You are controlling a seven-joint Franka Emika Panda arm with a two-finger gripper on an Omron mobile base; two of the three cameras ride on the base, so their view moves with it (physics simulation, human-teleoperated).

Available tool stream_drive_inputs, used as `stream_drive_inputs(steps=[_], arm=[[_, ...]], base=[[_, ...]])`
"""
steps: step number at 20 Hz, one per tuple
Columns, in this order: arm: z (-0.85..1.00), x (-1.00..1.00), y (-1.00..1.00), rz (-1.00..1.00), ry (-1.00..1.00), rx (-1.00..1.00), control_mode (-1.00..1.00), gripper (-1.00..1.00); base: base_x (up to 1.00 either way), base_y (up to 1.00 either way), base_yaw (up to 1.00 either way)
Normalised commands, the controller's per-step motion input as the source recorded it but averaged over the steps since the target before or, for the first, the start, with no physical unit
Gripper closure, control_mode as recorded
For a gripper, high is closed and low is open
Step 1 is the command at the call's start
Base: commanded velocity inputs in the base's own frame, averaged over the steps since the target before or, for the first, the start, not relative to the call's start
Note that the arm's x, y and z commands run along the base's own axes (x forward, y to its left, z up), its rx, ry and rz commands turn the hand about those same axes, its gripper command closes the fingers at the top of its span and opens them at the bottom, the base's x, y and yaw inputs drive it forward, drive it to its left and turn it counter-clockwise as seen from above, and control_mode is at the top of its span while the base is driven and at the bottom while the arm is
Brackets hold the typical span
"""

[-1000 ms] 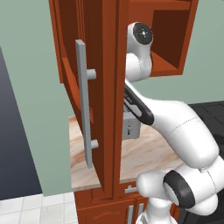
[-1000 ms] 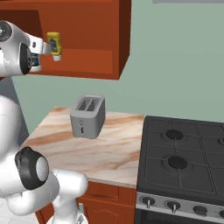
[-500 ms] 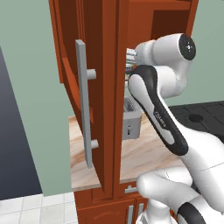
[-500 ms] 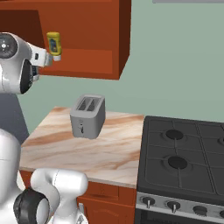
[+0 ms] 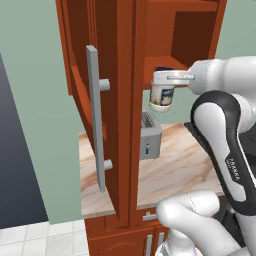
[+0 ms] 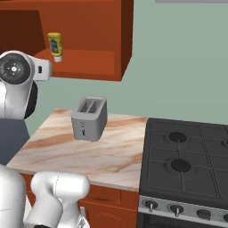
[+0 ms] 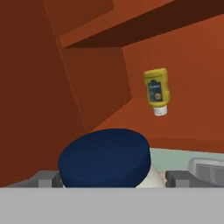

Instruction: Move the mustard and mayonnaise from the cabinet to the dining counter.

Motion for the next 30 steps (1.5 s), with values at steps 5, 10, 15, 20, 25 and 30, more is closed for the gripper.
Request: stream_drive_inputs(steps=[5, 10, 15, 20, 25, 30], arm=[[0.02, -0.71, -0.35, 0.12, 0.0, 0.0, -1.0, 1.0], [0.0, -0.71, -0.34, 0.05, 0.0, 0.0, -1.0, 1.0], [-0.05, -0.59, -0.35, 0.04, 0.01, -0.01, -1.0, 1.0], [-0.18, -0.26, -0.39, 0.0, 0.04, -0.04, -1.0, 1.0], [-0.28, -0.12, -0.33, 0.03, 0.04, -0.04, -1.0, 1.0], [-0.31, 0.02, -0.16, 0.03, 0.04, -0.1, -1.0, 1.0]], base=[[0.0, 0.0, 0.0], [0.0, 0.0, 0.0], [0.0, 0.0, 0.0], [0.0, 0.0, 0.0], [0.0, 0.0, 0.0], [0.0, 0.0, 0.0]])
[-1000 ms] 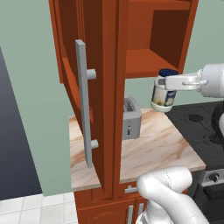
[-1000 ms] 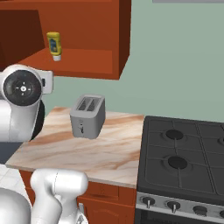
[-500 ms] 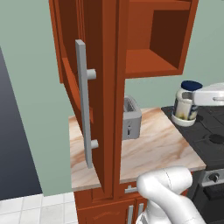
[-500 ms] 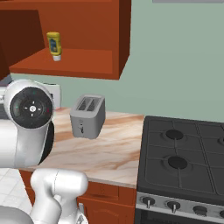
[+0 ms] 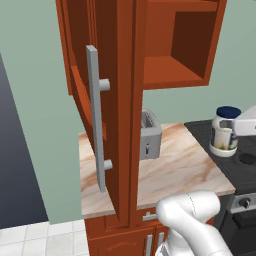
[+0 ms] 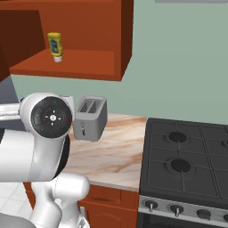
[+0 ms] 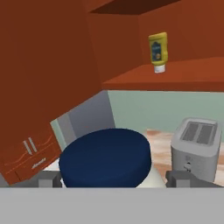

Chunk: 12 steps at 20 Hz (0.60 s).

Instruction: Move the mustard and mayonnaise from the cabinet to the dining counter.

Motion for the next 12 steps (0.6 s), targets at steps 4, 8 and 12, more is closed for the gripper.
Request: stream_drive_inputs(steps=[4, 8, 12], arm=[[-0.24, 0.12, -0.06, 0.02, 0.04, -0.06, -1.0, 1.0], [-0.05, 0.05, 0.0, 0.0, 0.0, -0.01, -1.0, 1.0], [0.0, 0.0, 0.0, 0.0, 0.0, 0.0, -1.0, 1.0]], base=[[0.0, 0.0, 0.0], [0.0, 0.0, 0.0], [0.0, 0.0, 0.0]])
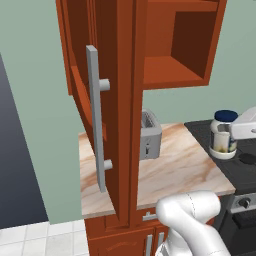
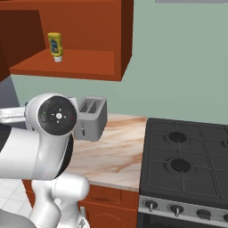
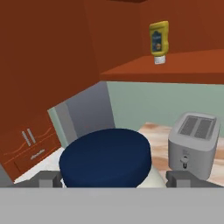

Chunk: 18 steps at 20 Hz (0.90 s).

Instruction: Move the mustard and mayonnaise from the cabinet to the dining counter.

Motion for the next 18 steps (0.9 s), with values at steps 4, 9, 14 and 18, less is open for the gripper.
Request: stream_drive_inputs(steps=[4, 9, 14, 18], arm=[[0.0, 0.0, 0.0, 0.0, 0.0, 0.0, -1.0, 1.0], [0.0, 0.0, 0.0, 0.0, 0.0, 0.0, 1.0, 1.0], [0.0, 0.0, 0.0, 0.0, 0.0, 0.0, 1.0, 1.0], [0.0, 0.0, 0.0, 0.0, 0.0, 0.0, 1.0, 1.0]], base=[[0.0, 0.0, 0.0], [-0.09, 0.0, 0.0], [-0.36, -0.2, -0.1], [-0.54, -0.19, -0.37]])
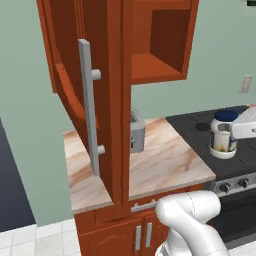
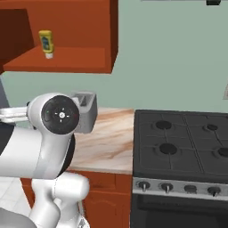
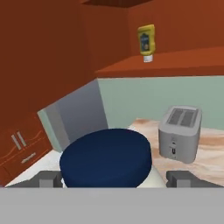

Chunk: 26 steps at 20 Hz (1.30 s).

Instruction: Move the mustard and mayonnaise from the cabinet to the dining counter.

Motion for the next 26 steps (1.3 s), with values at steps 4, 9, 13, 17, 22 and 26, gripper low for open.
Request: stream_drive_inputs(steps=[4, 9, 13, 17, 22, 26], arm=[[0.0, 0.0, 0.0, 0.0, 0.0, 0.0, 1.0, 1.0], [0.0, 0.0, 0.0, 0.0, 0.0, 0.0, 1.0, 1.0], [0.0, 0.0, 0.0, 0.0, 0.0, 0.0, 1.0, 1.0], [0.0, 0.0, 0.0, 0.0, 0.0, 0.0, 1.0, 1.0], [0.0, 0.0, 0.0, 0.0, 0.0, 0.0, 1.0, 1.0], [0.0, 0.0, 0.0, 0.0, 0.0, 0.0, 1.0, 1.0]], base=[[-0.39, -0.07, -0.53], [-0.04, 0.0, -0.88], [0.0, 0.03, -1.0], [0.0, 0.02, -1.0], [0.0, 0.02, -1.0], [0.0, 0.02, -1.0]])
